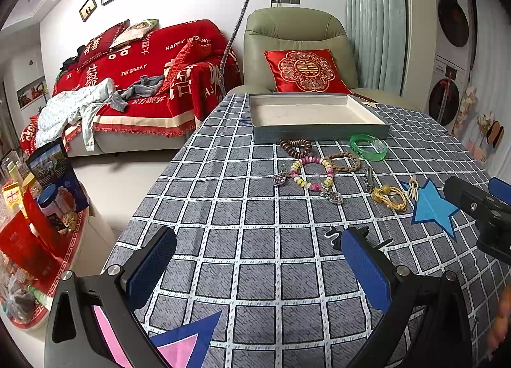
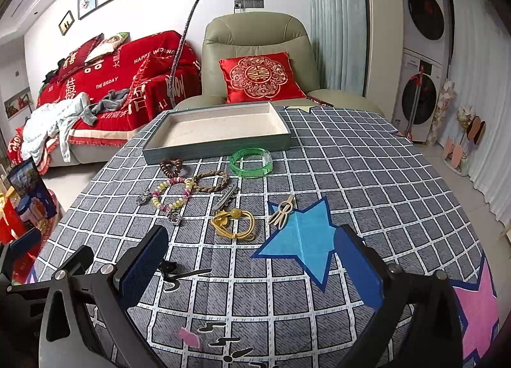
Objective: Organize jewelry
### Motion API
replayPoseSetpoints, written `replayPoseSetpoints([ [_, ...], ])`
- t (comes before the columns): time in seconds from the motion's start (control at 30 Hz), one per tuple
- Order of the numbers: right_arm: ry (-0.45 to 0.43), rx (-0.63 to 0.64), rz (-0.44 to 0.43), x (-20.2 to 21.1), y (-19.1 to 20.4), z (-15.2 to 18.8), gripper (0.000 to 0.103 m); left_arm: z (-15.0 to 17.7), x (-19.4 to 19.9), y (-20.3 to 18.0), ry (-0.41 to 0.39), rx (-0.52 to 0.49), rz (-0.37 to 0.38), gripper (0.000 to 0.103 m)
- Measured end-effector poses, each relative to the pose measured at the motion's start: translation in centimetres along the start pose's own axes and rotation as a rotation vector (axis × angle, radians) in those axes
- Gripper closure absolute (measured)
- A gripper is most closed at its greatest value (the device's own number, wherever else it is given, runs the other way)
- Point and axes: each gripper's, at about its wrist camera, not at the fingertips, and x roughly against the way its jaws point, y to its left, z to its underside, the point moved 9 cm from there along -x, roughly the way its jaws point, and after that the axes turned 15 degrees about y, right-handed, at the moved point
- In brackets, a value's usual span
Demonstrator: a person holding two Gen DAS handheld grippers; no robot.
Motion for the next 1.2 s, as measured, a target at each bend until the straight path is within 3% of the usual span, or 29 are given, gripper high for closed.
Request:
replayPoseSetpoints([
  [0.23,0.009,0.000,-0.004,-0.5,0.2,0.1,0.000,-0.1,-0.5,-0.1,0.021,-0.008,0.001,0.000],
  [0.47,0.149,-0.040,-0.014,-3.1,-1.6,0.5,0.000,-1.1,-2.9,-0.1,0.119,-0.044,0.048,0.000],
  [0.6,0.187,-0.057,0.016,-4.5,-3.5,0.1,0.000,-2.6,-4.9,0.3,0.167,-0.093,0.055,0.000],
  [0.77,0.333,-0.093,0.066,-7.2,-5.5,0.3,0.000,-4.1,-8.2,0.1,0.250,-0.159,0.053,0.000],
  [0.97,0.383,-0.198,0.050,-9.8,-7.3,-1.0,0.001,-5.4,-11.2,-0.6,0.303,-0.180,0.098,0.000],
  [1.1,0.406,-0.243,0.010,-12.3,-7.1,-2.1,0.014,-6.2,-12.3,-1.0,0.315,-0.191,0.107,0.000],
  [1.17,0.423,-0.259,-0.008,-13.2,-6.9,-2.2,0.027,-6.7,-13.0,-1.4,0.319,-0.188,0.118,0.001],
  [1.2,0.432,-0.263,-0.011,-13.6,-6.7,-2.3,0.027,-6.9,-13.2,-1.7,0.320,-0.191,0.127,0.012],
])
